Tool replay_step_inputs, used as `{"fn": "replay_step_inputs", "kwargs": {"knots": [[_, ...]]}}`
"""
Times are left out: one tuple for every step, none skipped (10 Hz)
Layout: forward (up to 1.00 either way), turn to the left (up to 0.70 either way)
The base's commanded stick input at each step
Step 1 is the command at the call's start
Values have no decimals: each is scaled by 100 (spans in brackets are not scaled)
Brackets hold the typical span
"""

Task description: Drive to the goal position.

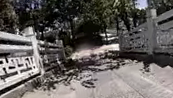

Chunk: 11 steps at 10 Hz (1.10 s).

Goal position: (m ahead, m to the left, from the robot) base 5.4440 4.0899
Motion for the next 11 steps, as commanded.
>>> {"fn": "replay_step_inputs", "kwargs": {"knots": [[45,0],[45,0],[45,0],[45,0],[45,0],[45,0],[45,0],[45,0],[45,5],[45,2],[45,0]]}}
